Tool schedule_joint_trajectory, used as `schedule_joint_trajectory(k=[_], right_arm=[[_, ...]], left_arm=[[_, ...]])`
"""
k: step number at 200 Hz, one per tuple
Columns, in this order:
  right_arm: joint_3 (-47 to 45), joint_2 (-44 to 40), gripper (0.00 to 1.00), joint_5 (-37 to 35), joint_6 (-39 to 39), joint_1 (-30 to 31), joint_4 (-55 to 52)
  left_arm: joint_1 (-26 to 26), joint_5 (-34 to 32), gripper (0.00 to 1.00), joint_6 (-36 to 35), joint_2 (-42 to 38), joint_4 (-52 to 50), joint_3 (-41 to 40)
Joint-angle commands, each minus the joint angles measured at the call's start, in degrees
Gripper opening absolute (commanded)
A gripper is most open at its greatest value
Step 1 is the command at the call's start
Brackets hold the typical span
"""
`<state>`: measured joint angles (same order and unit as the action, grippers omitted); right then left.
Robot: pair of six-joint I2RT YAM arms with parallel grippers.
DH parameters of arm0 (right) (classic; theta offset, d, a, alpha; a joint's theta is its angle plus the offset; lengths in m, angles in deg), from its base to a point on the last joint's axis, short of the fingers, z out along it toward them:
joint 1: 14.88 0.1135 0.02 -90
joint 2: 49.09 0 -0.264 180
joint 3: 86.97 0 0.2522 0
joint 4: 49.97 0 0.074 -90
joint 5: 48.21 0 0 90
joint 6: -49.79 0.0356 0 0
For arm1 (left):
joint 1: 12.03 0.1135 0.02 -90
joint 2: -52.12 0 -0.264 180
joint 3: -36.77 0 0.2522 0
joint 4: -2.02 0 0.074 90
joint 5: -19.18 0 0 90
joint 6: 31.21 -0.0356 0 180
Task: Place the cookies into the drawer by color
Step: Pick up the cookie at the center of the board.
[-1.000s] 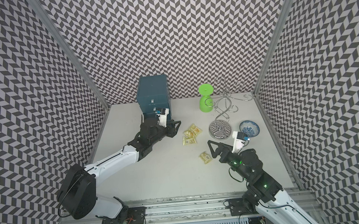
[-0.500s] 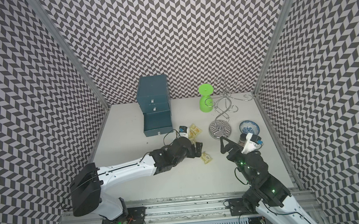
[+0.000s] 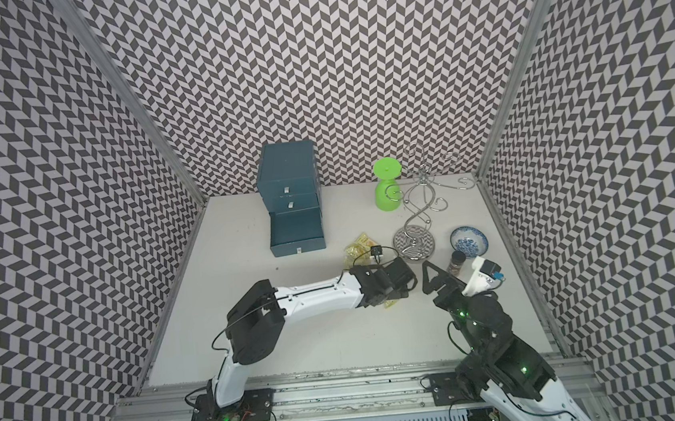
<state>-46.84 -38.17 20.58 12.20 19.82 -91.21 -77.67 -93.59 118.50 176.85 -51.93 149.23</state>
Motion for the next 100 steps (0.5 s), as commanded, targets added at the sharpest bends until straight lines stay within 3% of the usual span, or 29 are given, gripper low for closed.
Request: schedule_joint_trajectory(k=[1, 58, 100], right_arm=[[-0.36, -1.11, 1.0, 0.45, -2.23, 0.19, 0.5], [-0.05, -2.0, 1.0, -0.25, -5.19, 0.24, 0.78], [-0.92, -2.13, 1.0, -0.15, -4.99, 0.26, 1.74]], left_arm=[[-0.1, -0.51, 1.0, 1.91, 5.72, -10.31, 7.54], [-0.27, 2.99, 0.99, 3.29, 9.42, -11.6, 9.1], [-0.66, 4.26, 0.83, 4.02, 8.11, -12.41, 6.16]])
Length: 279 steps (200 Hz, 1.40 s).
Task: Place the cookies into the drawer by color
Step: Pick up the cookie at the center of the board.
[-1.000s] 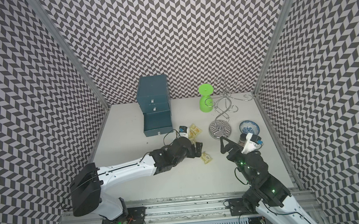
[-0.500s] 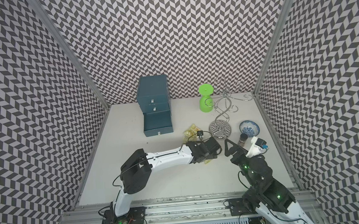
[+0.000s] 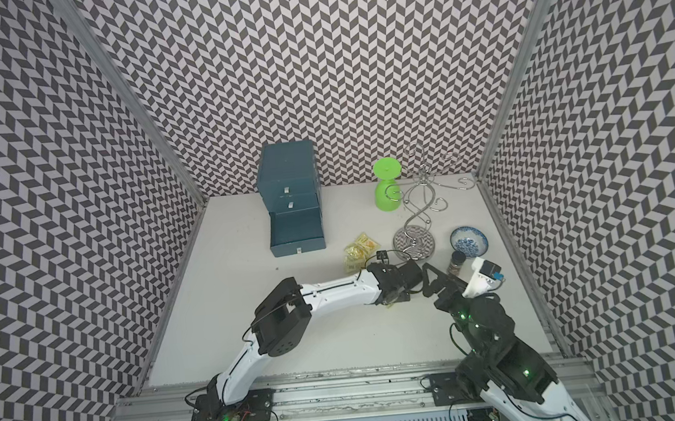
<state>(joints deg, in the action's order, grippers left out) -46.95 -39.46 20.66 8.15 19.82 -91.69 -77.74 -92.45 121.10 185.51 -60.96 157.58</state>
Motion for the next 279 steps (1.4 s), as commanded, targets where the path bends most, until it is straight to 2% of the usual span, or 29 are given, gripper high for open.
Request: schedule_joint_trajectory(k=[1, 14, 43, 47, 60, 72, 87, 93, 106, 153, 207, 246, 279], right_arm=[[-0.84, -0.84, 1.0, -0.19, -0.92, 0.23, 2.22], [-1.11, -0.75, 1.0, 0.03, -0.68, 0.2, 2.39], [-1.38, -0.49, 1.0, 0.52, -0.27, 0.21, 2.92], [-1.38, -0.4, 1.0, 0.56, -0.26, 0.24, 2.98], [-1.31, -0.06, 0.99, 0.65, -0.23, 0.2, 3.14], [-1.21, 0.33, 1.0, 0.73, -0.14, 0.19, 3.18], [-1.04, 0.85, 0.99, 0.91, -0.11, 0.24, 3.49], [-1.04, 1.0, 0.99, 0.86, -0.11, 0.2, 3.61], [-0.87, 1.56, 1.0, 0.8, -0.06, 0.19, 4.05], [-0.86, 3.63, 1.0, 0.75, 0.75, 0.21, 6.57], [-0.85, 7.54, 1.0, 2.02, 0.78, 0.25, 10.49], [-1.04, 9.9, 1.0, 3.39, 0.95, 0.23, 13.23], [-1.42, 11.11, 1.0, 4.29, 0.96, 0.22, 15.6]], left_arm=[[-0.58, 3.15, 0.82, 1.42, -0.52, -3.41, -2.24], [-0.59, 3.89, 0.75, 0.92, -0.52, -3.49, -2.48], [-0.47, 5.35, 0.68, -0.21, -0.83, -2.65, -2.76], [-0.47, 5.49, 0.64, -0.38, -1.03, -2.38, -2.8], [-0.41, 5.65, 0.63, -1.03, -1.72, -1.76, -3.1], [-0.13, 6.02, 0.5, -1.56, -2.43, -1.12, -3.66], [0.32, 6.91, 0.48, -2.31, -3.34, 0.11, -4.76], [0.52, 7.33, 0.41, -2.46, -3.73, 0.41, -5.2], [0.89, 7.82, 0.35, -3.2, -4.32, 1.08, -5.85], [1.81, 7.59, 0.36, -6.17, -6.92, 1.81, -6.8], [4.06, 4.44, 0.37, -9.05, -15.25, 2.52, -9.44], [9.28, 2.73, 0.37, -12.15, -23.41, 3.29, -12.22], [16.54, 2.57, 0.38, -15.49, -28.98, 5.97, -14.52]])
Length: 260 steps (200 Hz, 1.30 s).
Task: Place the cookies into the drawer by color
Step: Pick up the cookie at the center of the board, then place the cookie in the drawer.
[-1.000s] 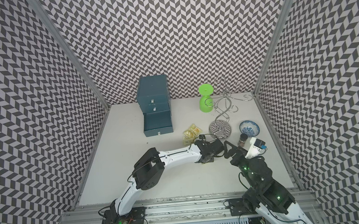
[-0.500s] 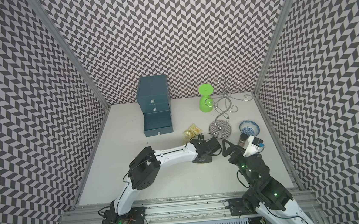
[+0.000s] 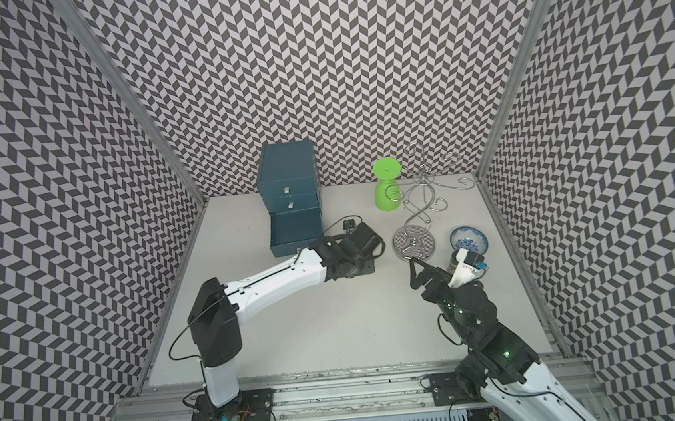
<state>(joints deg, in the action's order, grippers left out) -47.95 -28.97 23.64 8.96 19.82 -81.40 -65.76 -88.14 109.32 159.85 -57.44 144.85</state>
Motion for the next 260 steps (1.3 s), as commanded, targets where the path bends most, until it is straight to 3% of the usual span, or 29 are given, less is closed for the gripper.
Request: schedule_joint_trajectory(k=[1, 43, 114, 168, 260], right_arm=[[-0.48, 0.62, 1.0, 1.48, 0.1, 0.21, 5.43], [-4.81, 0.56, 1.0, 13.64, -6.25, 0.2, 19.89], [-2.75, 6.78, 1.0, 13.78, -4.95, 0.22, 19.72], [-3.02, 4.79, 0.99, 12.54, -3.85, 0.22, 18.04], [-2.04, 0.31, 1.0, 10.89, -3.1, 0.22, 12.53]], left_arm=[[4.85, -1.74, 0.38, -3.78, -3.49, 2.54, -1.83], [15.92, -0.46, 0.38, -6.7, -6.9, 5.48, -2.53], [29.74, 2.51, 0.39, -10.17, -2.97, 10.52, -2.38], [33.71, 2.66, 0.39, -11.36, 4.14, 12.92, -0.15], [36.15, 3.52, 0.43, -12.95, 14.33, 17.83, 0.29]])
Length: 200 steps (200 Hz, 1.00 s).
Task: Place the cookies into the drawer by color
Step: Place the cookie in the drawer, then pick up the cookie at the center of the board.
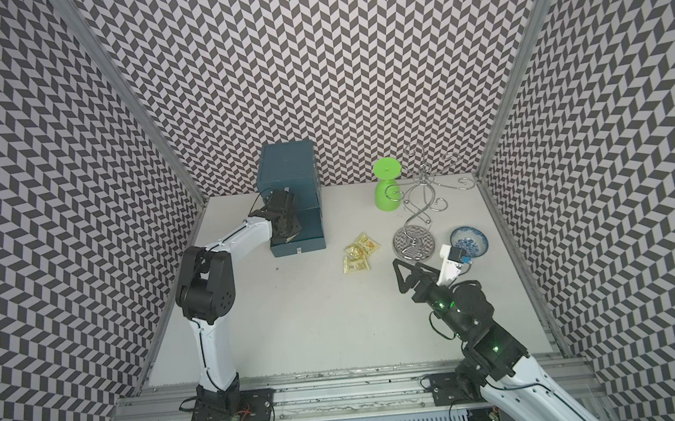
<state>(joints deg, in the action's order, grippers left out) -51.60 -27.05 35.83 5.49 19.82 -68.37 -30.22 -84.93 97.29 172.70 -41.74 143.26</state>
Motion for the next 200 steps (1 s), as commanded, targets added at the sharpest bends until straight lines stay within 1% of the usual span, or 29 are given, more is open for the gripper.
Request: schedule_joint_trajectory(k=[1, 48, 63, 84, 103, 125, 145, 169, 186, 200], right_arm=[[1.6, -1.63, 0.99, -1.32, 0.37, 0.21, -0.6], [1.34, -3.92, 0.99, -2.47, 0.88, 0.25, -2.45], [1.33, -4.04, 0.99, -2.43, 0.82, 0.2, -2.7], [1.4, -3.3, 1.0, -2.62, 0.17, 0.23, -2.42], [2.48, -0.27, 1.0, -1.62, -1.55, 0.24, -1.7], [4.48, 6.67, 1.0, 0.4, -3.21, 0.2, -0.33], [6.76, 14.82, 0.99, 4.22, -5.05, 0.26, 2.39], [10.99, 26.63, 0.98, 7.92, -8.09, 0.22, 4.17], [15.93, 35.37, 0.98, 7.76, -9.56, 0.19, 0.97], [19.4, 42.2, 0.98, 5.97, -9.58, 0.48, -1.59]], left_arm=[[0.66, 0.31, 0.43, -0.91, 1.53, 2.14, 1.91], [0.82, 1.05, 0.51, -0.98, 2.39, 2.16, 1.31], [0.8, 1.35, 0.51, -0.88, 1.85, 1.96, 1.14], [0.78, 1.79, 0.52, -1.14, -0.83, 2.0, 0.57], [0.77, 2.63, 0.53, -1.62, -5.11, 1.96, -0.06], [0.69, 4.74, 0.53, -2.18, -12.15, 1.1, -0.89], [0.7, 6.71, 0.53, -2.83, -20.79, 1.87, -4.53], [0.7, 9.14, 0.55, -5.22, -32.21, 5.24, -12.64], [0.73, 9.88, 0.56, -7.21, -39.68, 7.15, -19.05], [0.79, 10.66, 0.56, -9.25, -45.14, 8.3, -23.97]])
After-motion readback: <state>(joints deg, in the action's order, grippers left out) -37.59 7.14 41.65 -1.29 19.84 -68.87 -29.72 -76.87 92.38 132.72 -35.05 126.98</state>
